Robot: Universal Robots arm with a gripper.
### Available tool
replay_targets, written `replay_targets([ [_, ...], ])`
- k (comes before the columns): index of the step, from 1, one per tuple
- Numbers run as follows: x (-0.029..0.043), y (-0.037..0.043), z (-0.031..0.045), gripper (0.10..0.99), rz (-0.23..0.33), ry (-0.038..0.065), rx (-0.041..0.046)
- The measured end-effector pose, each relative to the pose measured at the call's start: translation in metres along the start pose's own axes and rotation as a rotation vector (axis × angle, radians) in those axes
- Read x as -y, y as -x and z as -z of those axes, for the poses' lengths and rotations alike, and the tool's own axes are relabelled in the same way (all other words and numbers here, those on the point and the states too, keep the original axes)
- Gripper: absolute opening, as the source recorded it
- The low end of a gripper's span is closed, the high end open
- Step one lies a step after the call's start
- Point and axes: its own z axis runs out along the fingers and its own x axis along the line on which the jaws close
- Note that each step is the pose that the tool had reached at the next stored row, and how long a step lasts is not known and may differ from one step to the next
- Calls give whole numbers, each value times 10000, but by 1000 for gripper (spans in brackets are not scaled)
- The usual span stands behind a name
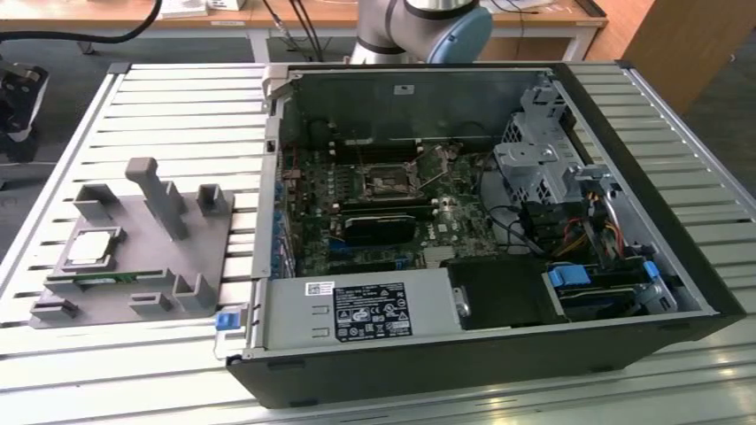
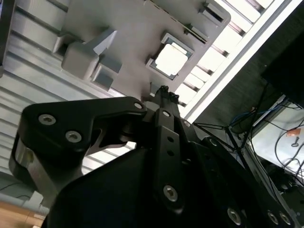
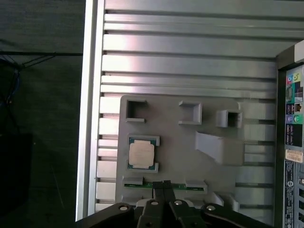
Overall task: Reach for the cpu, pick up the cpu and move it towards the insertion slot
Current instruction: 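Reach for the cpu, then pick up the cpu and move it towards the insertion slot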
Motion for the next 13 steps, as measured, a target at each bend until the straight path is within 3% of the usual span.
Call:
replay_targets([
  [2, 17, -4, -24, 114, 6, 0, -1],
  [4, 23, -6, -59, 231, 6, -1, -8],
  [7, 30, -11, -112, 294, 5, 0, -27],
  [9, 33, -13, -145, 412, 4, 0, -57],
  [10, 34, -14, -158, 471, 4, 1, -81],
  [13, 34, -17, -181, 525, 2, 5, -193],
])
